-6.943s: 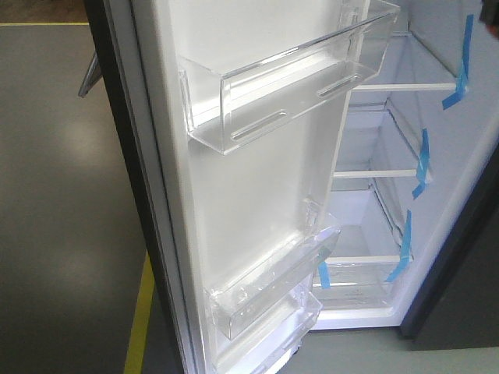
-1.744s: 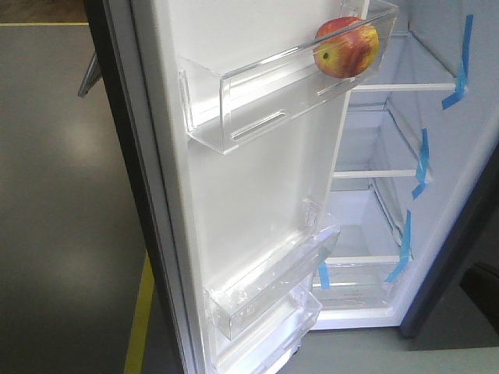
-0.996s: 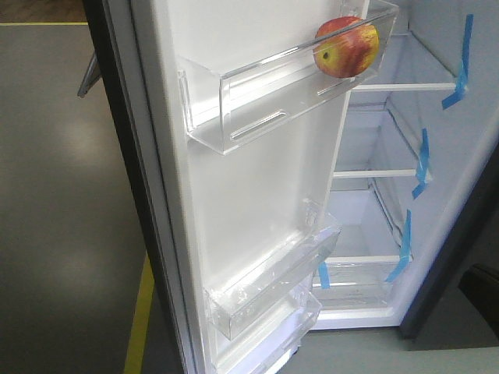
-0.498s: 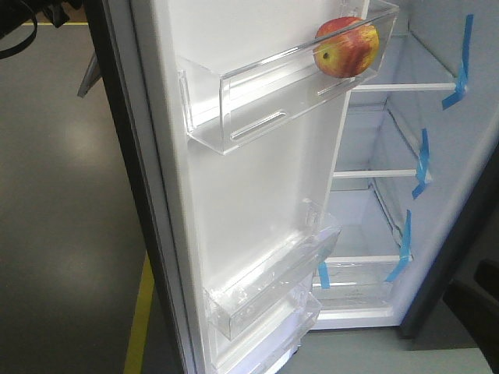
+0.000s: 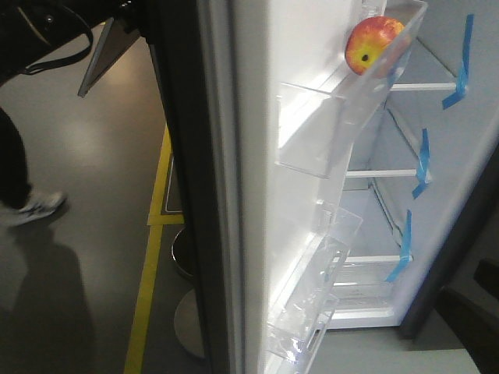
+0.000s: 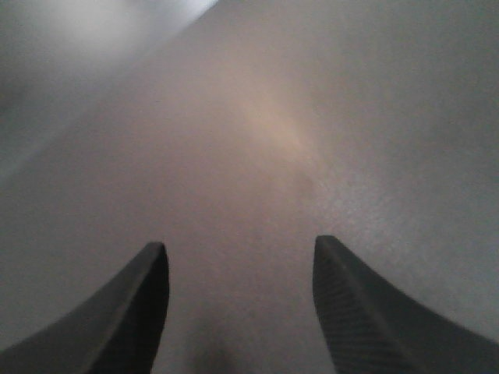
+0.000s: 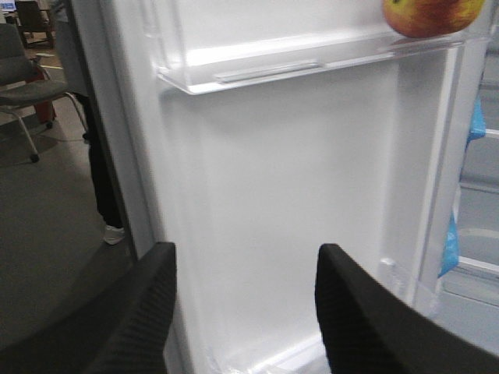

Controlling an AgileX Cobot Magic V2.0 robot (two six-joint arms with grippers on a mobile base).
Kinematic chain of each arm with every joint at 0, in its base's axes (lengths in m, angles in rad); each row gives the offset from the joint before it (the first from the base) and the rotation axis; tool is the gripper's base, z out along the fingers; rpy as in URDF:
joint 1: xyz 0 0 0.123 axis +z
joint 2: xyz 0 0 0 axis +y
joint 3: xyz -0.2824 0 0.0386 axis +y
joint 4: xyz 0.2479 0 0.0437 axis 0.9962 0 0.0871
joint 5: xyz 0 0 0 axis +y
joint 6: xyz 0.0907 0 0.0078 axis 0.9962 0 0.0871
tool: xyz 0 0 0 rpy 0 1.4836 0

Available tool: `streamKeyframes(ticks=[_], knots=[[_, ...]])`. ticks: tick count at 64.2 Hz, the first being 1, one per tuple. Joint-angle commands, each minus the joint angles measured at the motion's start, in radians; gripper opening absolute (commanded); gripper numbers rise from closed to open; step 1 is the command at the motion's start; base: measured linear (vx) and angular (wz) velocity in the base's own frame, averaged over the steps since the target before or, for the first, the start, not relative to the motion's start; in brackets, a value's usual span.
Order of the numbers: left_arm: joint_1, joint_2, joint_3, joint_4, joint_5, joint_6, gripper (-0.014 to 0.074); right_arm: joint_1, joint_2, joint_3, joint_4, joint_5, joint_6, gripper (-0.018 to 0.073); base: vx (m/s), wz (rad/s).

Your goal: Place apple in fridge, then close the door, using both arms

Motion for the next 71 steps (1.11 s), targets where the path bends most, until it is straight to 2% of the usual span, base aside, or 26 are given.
streamKeyframes(ticks=[1,11,15,29,35,42,53,60,71], knots=[[-0.080,-0.042,-0.032,0.003,-0.063,0.001,0.0409,-0.005,0.007,-0.031,0.078,0.002,-0.008,0.0401,0.00,0.00],[-0.196,-0.038,-0.032,0.052,-0.022,0.002,0.0409,-0.004,0.007,-0.074,0.103,0.064,-0.012,0.0400,0.00,0.00],[-0.215,-0.037,-0.032,0.052,-0.003,0.007,0.0409,-0.004,0.007,-0.106,0.103,0.086,-0.012,0.0400,0.00,0.00],[-0.201,-0.037,-0.032,0.050,0.013,0.035,0.0409,-0.005,0.007,-0.183,0.102,0.172,-0.011,0.0400,0.00,0.00],[-0.188,-0.037,-0.032,0.050,0.014,0.035,0.0409,-0.005,0.007,-0.189,0.094,0.158,-0.011,0.0400,0.00,0.00],[-0.164,-0.037,-0.032,0.060,0.023,0.037,0.0409,-0.005,0.007,-0.188,0.047,0.074,-0.011,0.0400,0.00,0.00],[-0.101,-0.037,-0.032,0.087,0.034,0.037,0.0409,-0.005,0.080,-0.189,0.006,-0.184,-0.013,0.0400,0.00,0.00],[-0.050,-0.038,-0.032,0.109,0.062,0.037,0.0409,-0.005,0.204,-0.212,0.004,-0.352,-0.021,0.0400,0.00,0.00],[0.035,-0.038,-0.031,0.121,0.104,0.037,0.0409,-0.005,0.457,-0.346,0.004,-0.480,-0.080,0.0400,0.00,0.00]])
